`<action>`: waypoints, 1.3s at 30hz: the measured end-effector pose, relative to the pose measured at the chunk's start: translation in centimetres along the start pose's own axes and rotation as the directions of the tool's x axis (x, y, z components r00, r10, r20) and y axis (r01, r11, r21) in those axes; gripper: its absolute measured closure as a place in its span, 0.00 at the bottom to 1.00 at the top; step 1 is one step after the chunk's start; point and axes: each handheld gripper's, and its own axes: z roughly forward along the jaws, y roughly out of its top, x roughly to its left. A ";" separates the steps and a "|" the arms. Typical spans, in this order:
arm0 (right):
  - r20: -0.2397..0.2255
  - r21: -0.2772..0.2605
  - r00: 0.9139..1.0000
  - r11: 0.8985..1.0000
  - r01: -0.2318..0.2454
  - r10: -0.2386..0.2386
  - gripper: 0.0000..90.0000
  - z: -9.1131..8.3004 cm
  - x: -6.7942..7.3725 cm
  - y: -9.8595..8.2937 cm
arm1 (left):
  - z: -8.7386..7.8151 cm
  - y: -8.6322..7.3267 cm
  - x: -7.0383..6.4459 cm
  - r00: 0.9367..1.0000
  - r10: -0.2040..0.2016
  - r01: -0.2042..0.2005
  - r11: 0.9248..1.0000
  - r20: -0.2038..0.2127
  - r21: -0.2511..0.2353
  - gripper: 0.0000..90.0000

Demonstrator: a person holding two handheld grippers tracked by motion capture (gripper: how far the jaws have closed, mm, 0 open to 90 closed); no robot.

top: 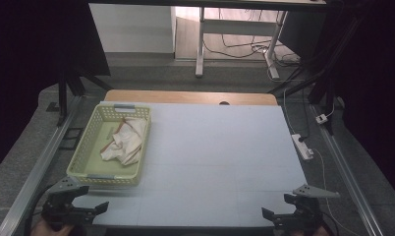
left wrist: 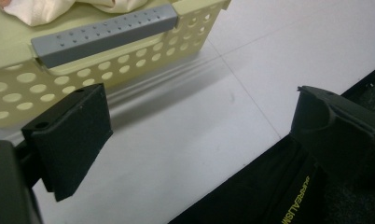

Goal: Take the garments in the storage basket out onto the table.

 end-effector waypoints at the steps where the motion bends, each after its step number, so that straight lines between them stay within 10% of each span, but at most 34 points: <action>1: 0.000 -0.002 1.000 1.000 0.002 -0.002 0.00 0.0 0.0 0.0 | 0.0 0.0 0.0 1.000 -0.001 0.001 1.000 -0.001 0.002 0.06; 39: 0.004 0.060 0.999 0.997 0.051 -0.051 0.03 0.3 0.5 -0.1 | -0.2 0.3 -0.2 0.999 0.014 -0.014 1.000 0.037 -0.001 0.03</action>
